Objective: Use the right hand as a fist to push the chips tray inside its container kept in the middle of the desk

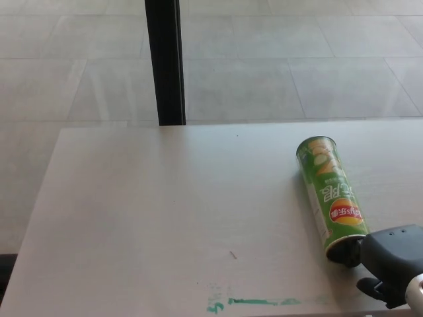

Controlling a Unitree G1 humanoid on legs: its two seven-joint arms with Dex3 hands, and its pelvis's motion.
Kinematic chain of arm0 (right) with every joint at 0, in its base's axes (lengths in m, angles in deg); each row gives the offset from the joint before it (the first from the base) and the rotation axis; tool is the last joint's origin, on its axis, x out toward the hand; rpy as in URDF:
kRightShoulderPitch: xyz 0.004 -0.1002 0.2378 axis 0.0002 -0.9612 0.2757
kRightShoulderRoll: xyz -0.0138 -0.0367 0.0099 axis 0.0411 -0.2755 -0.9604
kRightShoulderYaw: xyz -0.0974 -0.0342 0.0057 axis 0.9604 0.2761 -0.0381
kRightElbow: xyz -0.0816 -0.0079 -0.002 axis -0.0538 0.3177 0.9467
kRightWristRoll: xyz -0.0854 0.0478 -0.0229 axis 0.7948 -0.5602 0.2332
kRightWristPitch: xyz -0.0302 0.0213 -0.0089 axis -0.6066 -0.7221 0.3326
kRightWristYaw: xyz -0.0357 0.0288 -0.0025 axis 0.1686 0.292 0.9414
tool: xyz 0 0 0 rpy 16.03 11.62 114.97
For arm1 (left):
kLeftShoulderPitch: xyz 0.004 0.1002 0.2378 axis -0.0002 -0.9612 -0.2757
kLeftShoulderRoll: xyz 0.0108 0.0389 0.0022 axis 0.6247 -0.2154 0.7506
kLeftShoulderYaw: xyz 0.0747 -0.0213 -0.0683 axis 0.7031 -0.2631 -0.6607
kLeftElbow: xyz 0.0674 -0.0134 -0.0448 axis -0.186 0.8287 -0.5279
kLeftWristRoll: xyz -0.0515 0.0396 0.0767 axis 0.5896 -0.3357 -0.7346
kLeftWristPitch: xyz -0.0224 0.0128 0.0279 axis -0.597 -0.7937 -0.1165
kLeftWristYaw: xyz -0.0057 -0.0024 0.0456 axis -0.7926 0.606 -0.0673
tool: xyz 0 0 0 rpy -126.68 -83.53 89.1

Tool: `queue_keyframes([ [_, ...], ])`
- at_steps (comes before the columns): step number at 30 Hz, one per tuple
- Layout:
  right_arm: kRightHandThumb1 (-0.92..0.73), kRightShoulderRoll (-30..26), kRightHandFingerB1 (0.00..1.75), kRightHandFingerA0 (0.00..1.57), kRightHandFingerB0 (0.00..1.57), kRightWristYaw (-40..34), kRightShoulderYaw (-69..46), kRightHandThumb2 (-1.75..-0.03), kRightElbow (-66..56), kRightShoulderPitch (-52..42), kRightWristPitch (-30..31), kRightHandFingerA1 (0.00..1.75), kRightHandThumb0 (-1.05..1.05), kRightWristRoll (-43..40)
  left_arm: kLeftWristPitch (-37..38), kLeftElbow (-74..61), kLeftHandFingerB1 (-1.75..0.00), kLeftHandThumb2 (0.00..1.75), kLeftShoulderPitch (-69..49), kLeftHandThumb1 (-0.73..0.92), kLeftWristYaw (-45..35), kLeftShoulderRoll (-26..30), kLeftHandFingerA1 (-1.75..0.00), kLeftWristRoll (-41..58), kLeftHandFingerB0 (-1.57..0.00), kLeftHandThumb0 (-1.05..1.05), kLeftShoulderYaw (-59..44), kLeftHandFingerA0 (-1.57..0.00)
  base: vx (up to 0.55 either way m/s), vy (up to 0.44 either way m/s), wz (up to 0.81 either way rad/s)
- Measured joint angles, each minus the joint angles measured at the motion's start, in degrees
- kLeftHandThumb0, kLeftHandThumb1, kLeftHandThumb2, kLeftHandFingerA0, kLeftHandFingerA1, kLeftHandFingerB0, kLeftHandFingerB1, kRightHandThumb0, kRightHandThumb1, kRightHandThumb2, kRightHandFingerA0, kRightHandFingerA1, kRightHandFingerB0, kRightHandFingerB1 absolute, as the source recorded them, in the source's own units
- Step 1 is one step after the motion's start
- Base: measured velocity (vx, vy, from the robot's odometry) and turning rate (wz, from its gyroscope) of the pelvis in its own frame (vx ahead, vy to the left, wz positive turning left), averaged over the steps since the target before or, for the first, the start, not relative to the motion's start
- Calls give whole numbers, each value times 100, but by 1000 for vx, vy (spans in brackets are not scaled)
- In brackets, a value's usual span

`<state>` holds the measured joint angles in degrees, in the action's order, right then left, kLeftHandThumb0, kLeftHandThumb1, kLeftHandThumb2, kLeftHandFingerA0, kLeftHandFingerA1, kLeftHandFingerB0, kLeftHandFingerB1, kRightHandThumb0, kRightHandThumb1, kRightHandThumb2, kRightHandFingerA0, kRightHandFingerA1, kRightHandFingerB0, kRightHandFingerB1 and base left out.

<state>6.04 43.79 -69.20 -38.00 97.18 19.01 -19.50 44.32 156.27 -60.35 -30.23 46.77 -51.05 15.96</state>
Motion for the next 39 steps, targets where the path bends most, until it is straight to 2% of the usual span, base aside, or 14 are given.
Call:
queue_keyframes([
  [3, -75, -130, 43, 84, 53, 2, -25, -63, -240, -146, -8, 120, -61, -7, 0, 9, -40, 62, -9, 76, 0, 0, -55, 9, -39, -66, -13, -49, 0, 0, 0],
  [6, -77, -246, 44, 82, 54, 74, -197, -64, -662, -372, -37, 109, -60, -154, 0, 14, -40, 63, -21, 77, 6, 0, -53, 6, -37, -65, 10, -48, 0, 0, 0],
  [7, -77, -282, 43, 82, 55, 116, -261, -63, -768, -423, -38, 90, -60, -210, 1, 14, -53, 98, -14, 61, 6, 0, -62, 6, -31, -67, 18, -43, 0, 0, 0],
  [8, -64, -313, 59, 81, 47, 187, -335, -103, -905, -488, -40, 83, -57, -296, 0, 14, -53, 98, -6, 61, 6, 0, -62, 7, -32, -66, 21, -43, 0, 0, 0],
  [9, -76, -332, 42, 81, 57, 240, -375, -63, -992, -526, -43, 77, -57, -358, 0, 14, -52, 99, -4, 62, 6, 0, -62, 7, -29, -65, 21, -43, 0, 0, 0],
  [11, -74, -367, 43, 84, 62, 376, -497, -62, -1178, -617, -66, 69, -56, -532, 0, 13, -40, 62, 7, 78, 6, 0, -54, 7, -39, -66, 26, -49, 0, 0, 0],
  [13, -74, -378, 42, 85, 65, 459, -620, -62, -1322, -719, -114, 65, -57, -697, 0, 12, -53, 98, 18, 62, 6, -1, -63, 7, -32, -67, 31, -44, 0, 0, 0],
  [15, -75, -388, 42, 84, 65, 529, -744, -63, -1454, -818, -163, 65, -58, -859, 0, 12, -40, 64, 19, 79, 6, -1, -55, 8, -34, -65, 30, -45, 0, 0, 0],
  [16, -74, -397, 43, 82, 64, 562, -797, -62, -1516, -863, -188, 67, -56, -938, 0, 12, -54, 98, 19, 62, 6, -1, -63, 8, -33, -66, 31, -44, 0, 0, 0],
  [19, -75, -429, 43, 79, 62, 672, -971, -62, -1663, -991, -257, 68, -56, -1178, 0, 12, -41, 63, 20, 78, 6, -1, -56, 7, -38, -66, 31, -49, 0, 0, 0],
  [20, -75, -450, 42, 78, 62, 723, -1037, -63, -1723, -1035, -279, 68, -57, -1268, 0, 12, -54, 98, 21, 62, 6, -1, -64, 7, -32, -67, 31, -44, 0, 0, 0],
  [27, -75, -716, 44, 75, 58, 1125, -1544, -62, -2058, -1322, -334, 65, -55, -1846, 0, 11, -42, 63, 25, 77, 6, -1, -53, 7, -40, -65, 31, -50, 0, 0, 0],
  [35, -73, -1003, 45, 77, 60, 1522, -2432, -62, -2209, -1560, -340, 70, -55, -2493, 0, 11, -54, 99, 32, 61, 6, -1, -62, 7, -32, -66, 31, -42, 0, 0, 0],
  [39, -68, -1022, 47, 88, 63, 1598, -3140, -61, -2196, -1710, -361, 71, -49, -2829, 0, 12, -39, 63, 33, 78, 7, -1, -53, 6, -35, -64, 32, -45, 0, 0, 0],
])
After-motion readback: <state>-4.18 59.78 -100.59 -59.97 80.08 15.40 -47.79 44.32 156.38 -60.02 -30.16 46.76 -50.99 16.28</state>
